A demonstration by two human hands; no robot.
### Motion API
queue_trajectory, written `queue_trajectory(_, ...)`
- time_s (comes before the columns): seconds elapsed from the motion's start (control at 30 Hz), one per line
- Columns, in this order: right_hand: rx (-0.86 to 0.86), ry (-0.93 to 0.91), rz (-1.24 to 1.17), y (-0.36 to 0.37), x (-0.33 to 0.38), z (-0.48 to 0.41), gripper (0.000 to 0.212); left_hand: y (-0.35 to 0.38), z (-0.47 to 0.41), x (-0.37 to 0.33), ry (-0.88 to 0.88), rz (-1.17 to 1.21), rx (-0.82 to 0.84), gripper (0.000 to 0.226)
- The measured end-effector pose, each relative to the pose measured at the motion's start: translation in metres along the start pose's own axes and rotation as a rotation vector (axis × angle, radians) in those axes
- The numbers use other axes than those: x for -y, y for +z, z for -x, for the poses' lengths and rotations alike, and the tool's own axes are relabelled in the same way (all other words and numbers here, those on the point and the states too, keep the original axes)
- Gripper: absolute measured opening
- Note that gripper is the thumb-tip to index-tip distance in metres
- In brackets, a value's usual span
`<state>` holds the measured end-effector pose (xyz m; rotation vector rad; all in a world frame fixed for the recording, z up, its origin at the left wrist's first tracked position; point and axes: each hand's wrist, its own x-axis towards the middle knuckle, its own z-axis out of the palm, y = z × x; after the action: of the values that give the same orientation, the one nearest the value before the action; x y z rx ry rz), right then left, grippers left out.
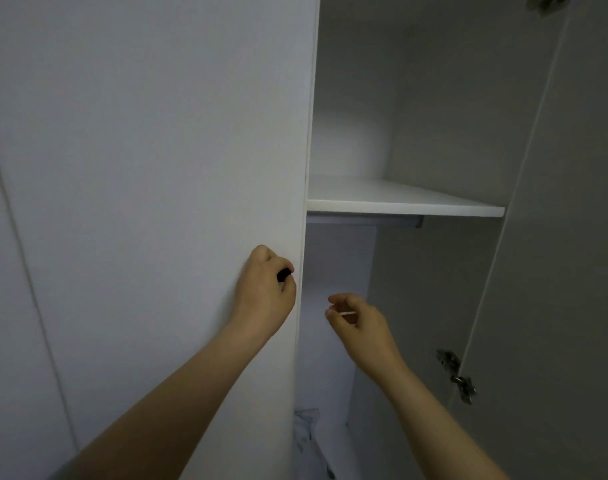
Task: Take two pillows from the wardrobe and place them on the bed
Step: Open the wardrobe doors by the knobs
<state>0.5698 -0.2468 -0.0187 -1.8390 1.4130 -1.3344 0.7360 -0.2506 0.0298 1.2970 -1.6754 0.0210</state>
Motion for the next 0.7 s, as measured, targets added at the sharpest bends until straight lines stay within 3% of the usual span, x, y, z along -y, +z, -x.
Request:
queue_trajectory(0.13,0.079,-0.035,-0.059,0.009,-0.003,0.004,0.031,-0.010,0.022,-0.009,-0.022,0.006,-0.043,0.013)
queue_trajectory(0.37,0.303,-0.130,-0.258,0.021,0.005,0.027,0.029,-0.032,0.050,-0.026,-0.060,-0.070,-0.079,0.013)
queue_trajectory(0.7,0.330,-0.174,-0.293,0.024,0.023,0.070,0.011,-0.073,0.101,-0.044,-0.101,-0.050,-0.147,0.013)
